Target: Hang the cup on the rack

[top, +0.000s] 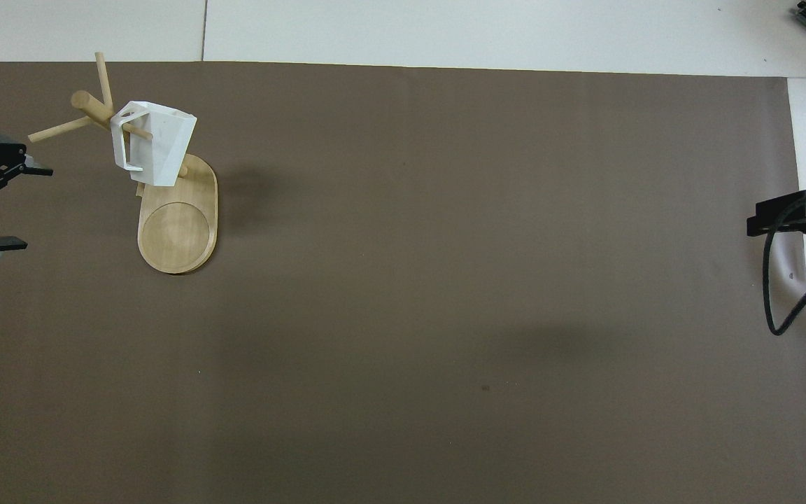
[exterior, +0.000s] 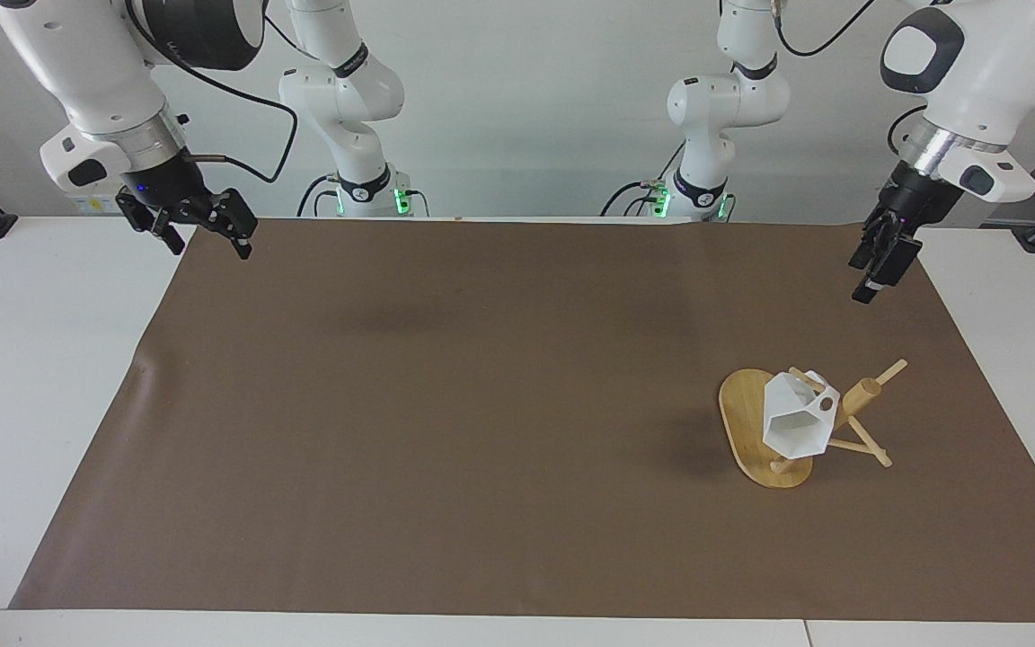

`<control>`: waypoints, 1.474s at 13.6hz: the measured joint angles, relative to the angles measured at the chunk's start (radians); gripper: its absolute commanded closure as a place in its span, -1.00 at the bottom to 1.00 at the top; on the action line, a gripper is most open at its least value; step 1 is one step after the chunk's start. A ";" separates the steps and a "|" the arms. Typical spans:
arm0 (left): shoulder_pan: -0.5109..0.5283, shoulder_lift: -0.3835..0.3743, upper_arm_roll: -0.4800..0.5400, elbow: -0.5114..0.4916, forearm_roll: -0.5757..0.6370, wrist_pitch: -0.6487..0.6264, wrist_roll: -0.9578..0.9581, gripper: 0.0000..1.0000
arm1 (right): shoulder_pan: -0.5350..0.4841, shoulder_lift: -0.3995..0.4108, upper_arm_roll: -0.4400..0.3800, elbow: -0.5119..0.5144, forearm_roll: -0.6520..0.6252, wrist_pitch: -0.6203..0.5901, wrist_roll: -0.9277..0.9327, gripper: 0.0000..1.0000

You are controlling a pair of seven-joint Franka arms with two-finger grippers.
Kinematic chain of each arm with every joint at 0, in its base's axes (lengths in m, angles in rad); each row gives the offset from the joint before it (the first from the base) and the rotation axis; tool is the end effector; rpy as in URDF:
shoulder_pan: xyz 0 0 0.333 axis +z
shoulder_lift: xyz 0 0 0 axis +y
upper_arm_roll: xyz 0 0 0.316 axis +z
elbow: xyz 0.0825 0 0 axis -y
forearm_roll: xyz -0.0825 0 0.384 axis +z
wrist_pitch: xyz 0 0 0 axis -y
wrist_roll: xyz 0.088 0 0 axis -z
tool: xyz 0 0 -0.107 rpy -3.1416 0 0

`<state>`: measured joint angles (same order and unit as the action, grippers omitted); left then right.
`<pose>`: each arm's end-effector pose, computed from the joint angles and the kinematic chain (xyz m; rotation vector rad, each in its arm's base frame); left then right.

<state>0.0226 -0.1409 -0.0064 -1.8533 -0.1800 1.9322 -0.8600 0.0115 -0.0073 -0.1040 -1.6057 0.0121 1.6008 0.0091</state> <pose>0.5386 -0.0038 0.6008 2.5864 1.2836 0.1872 0.5523 -0.0502 0.6147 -3.1248 0.1594 -0.0045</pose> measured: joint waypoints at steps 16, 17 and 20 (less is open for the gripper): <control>-0.029 0.051 -0.043 0.254 0.165 -0.404 0.751 -1.00 | 0.000 0.000 0.000 0.000 0.000 0.000 0.000 -1.00; -0.029 0.051 -0.044 0.254 0.165 -0.402 0.763 -1.00 | 0.000 0.000 0.000 0.000 0.000 0.000 0.000 -1.00; -0.029 0.051 -0.048 0.242 0.165 -0.397 0.769 -1.00 | 0.000 0.000 0.000 0.000 0.000 0.000 0.000 -1.00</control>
<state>-0.0066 -0.0899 -0.0544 -1.6113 -0.0149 1.5350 -0.0911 0.0115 -0.0073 -0.1040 -1.6057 0.0121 1.6008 0.0091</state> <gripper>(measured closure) 0.000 0.000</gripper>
